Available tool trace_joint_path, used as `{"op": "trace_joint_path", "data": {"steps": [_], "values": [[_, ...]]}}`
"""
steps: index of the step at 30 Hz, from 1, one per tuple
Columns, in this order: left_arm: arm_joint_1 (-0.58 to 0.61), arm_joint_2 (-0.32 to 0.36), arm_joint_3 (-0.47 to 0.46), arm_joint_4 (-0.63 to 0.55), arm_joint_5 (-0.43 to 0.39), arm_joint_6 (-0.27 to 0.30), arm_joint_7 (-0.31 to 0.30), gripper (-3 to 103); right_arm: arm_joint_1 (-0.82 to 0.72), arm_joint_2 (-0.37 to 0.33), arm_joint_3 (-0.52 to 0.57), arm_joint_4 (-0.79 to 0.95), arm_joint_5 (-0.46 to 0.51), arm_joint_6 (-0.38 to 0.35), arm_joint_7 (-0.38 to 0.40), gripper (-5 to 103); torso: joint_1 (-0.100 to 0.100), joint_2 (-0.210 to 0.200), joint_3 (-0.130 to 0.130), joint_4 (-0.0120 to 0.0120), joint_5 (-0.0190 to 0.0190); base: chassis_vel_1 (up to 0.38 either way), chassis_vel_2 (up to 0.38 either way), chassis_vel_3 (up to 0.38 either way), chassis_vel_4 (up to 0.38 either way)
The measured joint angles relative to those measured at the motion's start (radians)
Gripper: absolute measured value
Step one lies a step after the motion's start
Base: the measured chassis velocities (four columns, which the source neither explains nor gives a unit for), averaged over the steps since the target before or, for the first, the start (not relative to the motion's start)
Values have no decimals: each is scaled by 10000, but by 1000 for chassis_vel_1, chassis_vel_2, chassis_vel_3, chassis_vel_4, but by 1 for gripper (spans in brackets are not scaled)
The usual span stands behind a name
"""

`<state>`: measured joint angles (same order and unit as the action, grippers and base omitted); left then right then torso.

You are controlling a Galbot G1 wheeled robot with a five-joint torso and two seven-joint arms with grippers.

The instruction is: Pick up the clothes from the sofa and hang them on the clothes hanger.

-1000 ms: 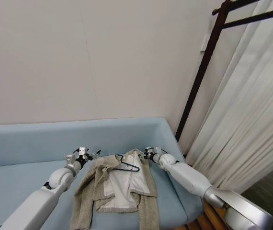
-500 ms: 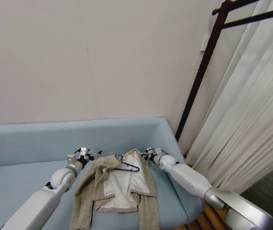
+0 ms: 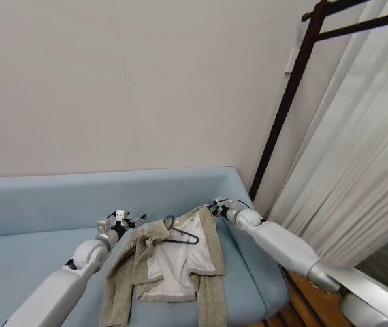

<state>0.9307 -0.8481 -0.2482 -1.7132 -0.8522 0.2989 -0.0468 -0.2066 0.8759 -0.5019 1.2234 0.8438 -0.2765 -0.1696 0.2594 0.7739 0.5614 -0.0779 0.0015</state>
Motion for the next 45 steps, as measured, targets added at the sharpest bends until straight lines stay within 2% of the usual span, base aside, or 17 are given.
{"op": "trace_joint_path", "data": {"steps": [1, 5, 11, 14, 15, 16, 18, 20, 21, 22, 26, 30, 34, 36, 37, 41, 45], "values": [[0, -27, -2, -15, 4, 0, 5, 100, 223, -347, -293, 285, -178, -25, -299, 2, 0, 0, 0, 1, 1, 0, 0, 0, 0], [29, -89, -25, -27, 23, -18, 43, 100, 722, -970, -935, 968, -558, -153, -897, 2, 0, -1, 0, -2, 2, 0, 0, 0, 0], [106, -140, -90, 92, 157, -36, 267, 100, 1290, -1198, -1556, 1385, -633, -348, -1265, 2, 0, 0, 0, 0, -2, 0, 0, 0, 0], [59, -120, -14, 538, 377, 107, 801, 100, 1368, -1029, -1674, 1291, -616, -391, -1213, 2, -1, 0, -1, 1, 0, 0, 0, 0, 0], [-115, -103, 66, 1048, 630, 337, 1537, 100, 1354, -890, -1678, 1176, -583, -393, -1121, 2, 0, 0, 0, 4, -3, 0, 0, 0, 0], [-115, -103, 66, 1048, 630, 337, 1537, 100, 1354, -890, -1678, 1176, -583, -393, -1121, 2, 0, 0, 0, 4, -3, 0, 0, 0, 0], [-430, -97, 148, 1760, 1067, 484, 2988, 100, 1280, -766, -1645, 1099, -485, -398, -1038, 2, 0, 0, 0, 3, -2, 0, 0, 0, 0], [-849, -105, 234, 2724, 1833, 360, 4928, 100, 1158, -652, -1458, 1159, -167, -531, -951, 2, 1, -1, 1, -4, -1, 0, 0, 0, 0], [-849, -105, 234, 2724, 1833, 360, 4928, 100, 1158, -652, -1458, 1159, -167, -531, -951, 2, 1, -1, 1, -4, -1, 0, 0, 0, 0], [-888, -103, 219, 2874, 2109, 237, 5416, 100, 1150, -595, -1385, 1243, -58, -607, -923, 2, 2, 0, 1, -7, -3, 0, 0, 0, 0], [-805, -55, 249, 2645, 3030, -358, 6796, 100, 1250, -623, -1258, 1714, 120, -859, -908, 2, 0, 0, 1, 7, -1, 0, 0, 0, 0], [-784, -163, 361, 2392, 3476, -575, 6961, 100, 1317, -692, -1368, 1928, 131, -996, -925, 2, 0, 0, 0, -5, -2, 0, 0, 0, 0], [-819, -225, 509, 2388, 3823, -741, 7077, 100, 1221, -571, -1381, 2009, 140, -1023, -787, 2, 0, 0, -1, -5, 0, 0, 0, 0, 0], [-803, -296, 622, 2414, 4490, -1106, 7128, 100, 1199, -302, -1385, 1951, 161, -1046, -705, 2, 0, -1, 0, -2, 0, 0, 0, 0, 0], [-803, -296, 622, 2414, 4490, -1106, 7128, 100, 1199, -302, -1385, 1951, 161, -1046, -705, 2, 0, -1, 0, -2, 0, 0, 0, 0, 0], [-840, -793, 875, 2446, 6233, -1980, 6761, 100, 1294, 77, -1447, 1812, 264, -1107, -688, 2, 0, 0, 0, 10, -4, 0, 0, 0, 0], [-1029, -1096, 1221, 2415, 6476, -2072, 6745, 100, 1304, 122, -1467, 1794, 288, -1114, -687, 2, 0, 0, 0, -2, 1, 0, 0, 0, 0]]}}
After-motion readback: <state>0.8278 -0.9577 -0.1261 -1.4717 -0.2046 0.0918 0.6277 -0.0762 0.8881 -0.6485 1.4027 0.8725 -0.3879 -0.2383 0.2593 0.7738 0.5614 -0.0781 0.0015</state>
